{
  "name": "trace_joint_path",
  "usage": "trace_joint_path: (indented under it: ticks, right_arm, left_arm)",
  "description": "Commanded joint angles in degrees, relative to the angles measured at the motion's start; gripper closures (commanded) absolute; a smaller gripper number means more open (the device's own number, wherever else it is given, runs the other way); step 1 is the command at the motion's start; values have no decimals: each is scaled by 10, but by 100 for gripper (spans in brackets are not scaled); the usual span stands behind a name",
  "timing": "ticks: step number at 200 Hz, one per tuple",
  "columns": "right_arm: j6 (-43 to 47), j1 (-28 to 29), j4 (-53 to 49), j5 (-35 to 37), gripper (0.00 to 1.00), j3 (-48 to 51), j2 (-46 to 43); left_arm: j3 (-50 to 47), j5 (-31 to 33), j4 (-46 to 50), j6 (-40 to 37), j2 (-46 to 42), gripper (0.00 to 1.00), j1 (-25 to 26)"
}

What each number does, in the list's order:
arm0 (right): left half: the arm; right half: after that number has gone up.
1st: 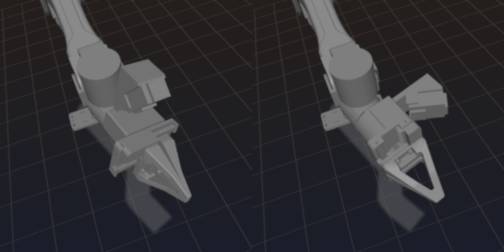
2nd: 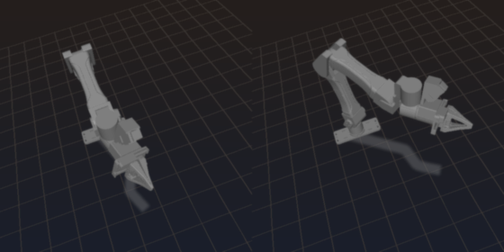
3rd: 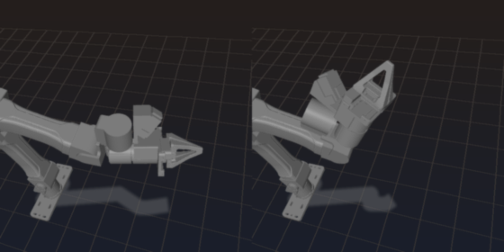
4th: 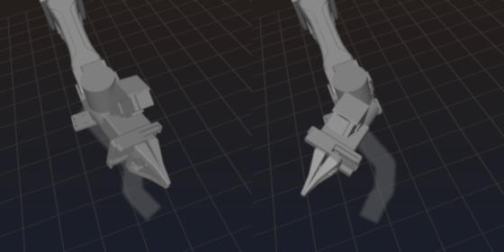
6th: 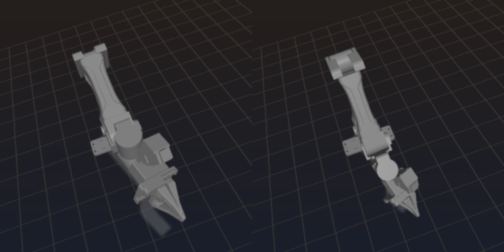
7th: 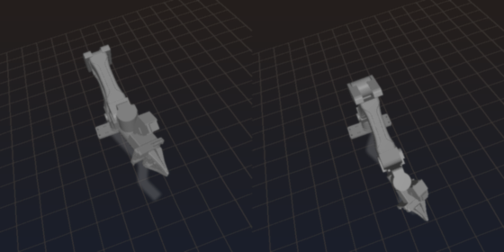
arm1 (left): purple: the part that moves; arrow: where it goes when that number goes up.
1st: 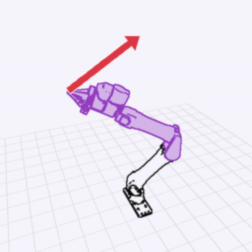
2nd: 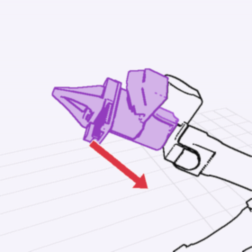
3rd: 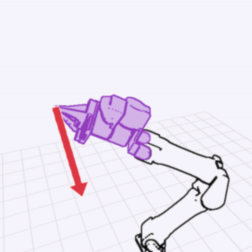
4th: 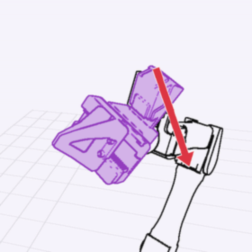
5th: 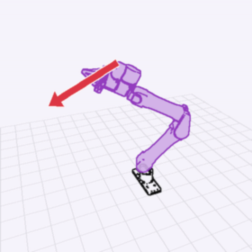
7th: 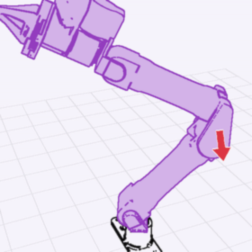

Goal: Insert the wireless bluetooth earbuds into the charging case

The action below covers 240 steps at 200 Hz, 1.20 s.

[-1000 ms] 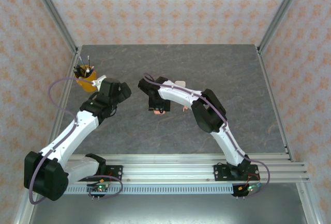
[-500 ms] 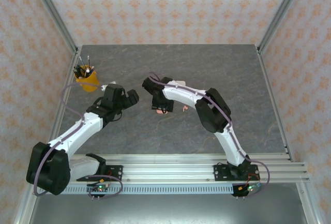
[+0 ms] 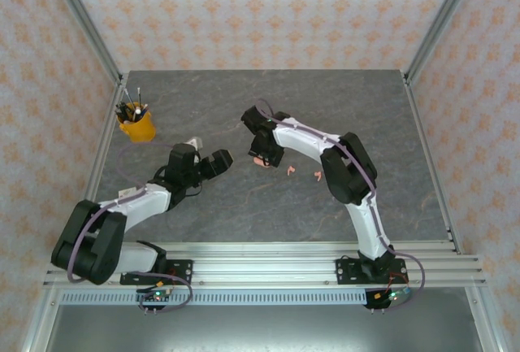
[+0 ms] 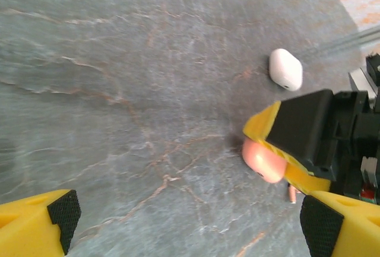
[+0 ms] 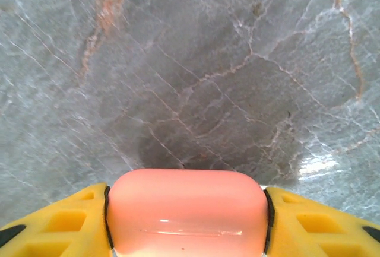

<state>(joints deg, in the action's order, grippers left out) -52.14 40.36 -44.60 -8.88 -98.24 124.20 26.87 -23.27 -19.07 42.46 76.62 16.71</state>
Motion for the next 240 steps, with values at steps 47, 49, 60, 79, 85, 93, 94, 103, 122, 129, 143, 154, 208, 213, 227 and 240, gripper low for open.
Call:
trace_joint_path:
  ticks: [47, 49, 60, 79, 85, 93, 94, 103, 122, 129, 143, 154, 208, 213, 227, 240]
  right_arm:
    - [-97, -34, 84, -58, 50, 38, -50]
    - [-98, -34, 85, -58, 50, 38, -51]
    - [-106, -37, 93, -62, 50, 40, -52]
    - [-98, -38, 82, -59, 49, 30, -45]
    - [-93, -37, 79, -59, 48, 26, -43]
    - [-82, -37, 70, -56, 46, 18, -39]
    - [-80, -37, 68, -55, 45, 17, -39]
    - [-69, -35, 55, -47, 41, 7, -36]
    - [-48, -32, 17, -31, 31, -28, -21]
    - [-40, -30, 0, -25, 28, -48, -11]
    - [-30, -25, -35, -14, 22, -88, 10]
    - [-21, -21, -63, -8, 21, -120, 31]
    - [21, 2, -178, 27, 18, -271, 134]
    - [23, 3, -181, 28, 18, -278, 140]
    - [28, 6, -188, 28, 18, -294, 155]
    - [33, 8, -191, 27, 18, -306, 167]
  left_arm:
    - [-14, -62, -211, 36, 78, 5, 3]
    - [-14, -62, -214, 36, 81, 5, 4]
    - [-10, -59, -224, 39, 94, 6, 7]
    - [-7, -53, -235, 43, 111, 7, 10]
    - [-9, -50, -239, 45, 113, 7, 10]
    - [-9, -43, -236, 45, 110, 7, 10]
    - [-10, -42, -236, 45, 109, 7, 10]
    - [-8, -31, -225, 45, 101, 7, 10]
    - [-3, 15, -183, 47, 70, 4, 9]
    - [0, 34, -159, 46, 54, 3, 8]
    - [17, 74, -100, 42, 28, 0, 6]
    - [31, 95, -64, 42, 11, 0, 3]
    - [84, 114, 43, 47, -23, 0, -19]
    - [85, 113, 47, 46, -26, 0, -21]
    - [90, 113, 55, 45, -35, 0, -23]
    - [92, 112, 62, 42, -44, 0, -25]
